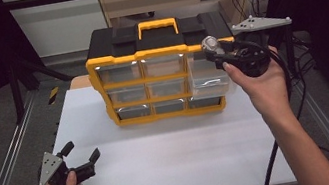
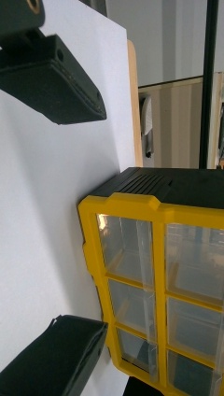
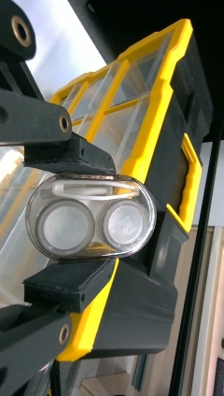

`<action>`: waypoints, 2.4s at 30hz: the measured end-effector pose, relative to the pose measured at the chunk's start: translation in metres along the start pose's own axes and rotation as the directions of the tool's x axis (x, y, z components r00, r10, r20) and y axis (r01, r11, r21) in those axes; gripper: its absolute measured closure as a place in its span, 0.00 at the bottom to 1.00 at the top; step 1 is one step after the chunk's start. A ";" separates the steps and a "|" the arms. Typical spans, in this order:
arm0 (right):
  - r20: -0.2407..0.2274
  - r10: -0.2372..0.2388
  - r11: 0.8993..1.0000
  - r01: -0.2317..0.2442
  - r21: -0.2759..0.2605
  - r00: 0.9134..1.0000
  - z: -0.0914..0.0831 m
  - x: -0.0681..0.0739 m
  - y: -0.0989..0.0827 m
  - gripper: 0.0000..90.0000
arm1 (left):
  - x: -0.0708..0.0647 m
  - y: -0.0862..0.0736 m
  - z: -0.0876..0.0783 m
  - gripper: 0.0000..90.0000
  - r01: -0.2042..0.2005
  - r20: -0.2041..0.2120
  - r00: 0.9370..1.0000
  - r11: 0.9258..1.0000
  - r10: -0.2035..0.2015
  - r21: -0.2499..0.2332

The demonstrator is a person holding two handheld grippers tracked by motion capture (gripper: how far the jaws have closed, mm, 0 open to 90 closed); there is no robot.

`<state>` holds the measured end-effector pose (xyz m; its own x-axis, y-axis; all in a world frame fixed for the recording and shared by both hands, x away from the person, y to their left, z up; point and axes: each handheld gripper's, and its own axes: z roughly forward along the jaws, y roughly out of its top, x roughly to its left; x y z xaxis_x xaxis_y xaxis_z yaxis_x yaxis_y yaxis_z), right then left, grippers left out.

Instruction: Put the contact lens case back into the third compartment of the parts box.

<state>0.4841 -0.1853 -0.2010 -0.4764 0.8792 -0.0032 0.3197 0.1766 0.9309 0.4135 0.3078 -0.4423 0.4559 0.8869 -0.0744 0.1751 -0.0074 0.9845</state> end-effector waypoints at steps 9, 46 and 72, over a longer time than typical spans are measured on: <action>-0.012 0.002 1.000 -0.002 0.019 1.000 0.003 -0.001 -0.004 0.55 | 0.000 0.000 0.000 0.01 0.000 0.000 1.000 1.000 0.000 0.001; -0.033 -0.017 0.997 0.019 0.071 0.999 0.002 0.000 -0.010 0.55 | -0.001 0.000 0.001 0.01 -0.005 0.002 1.000 1.000 0.005 0.005; -0.032 0.000 0.993 -0.004 -0.117 0.999 -0.002 0.006 -0.001 0.12 | -0.001 0.002 -0.001 0.01 -0.004 -0.017 1.000 1.000 0.004 0.000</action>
<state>0.4792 -0.1816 -0.2012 -0.5020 0.8648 0.0084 0.2232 0.1202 0.9673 0.4125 0.3076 -0.4404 0.4421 0.8944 -0.0682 0.1732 -0.0105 0.9848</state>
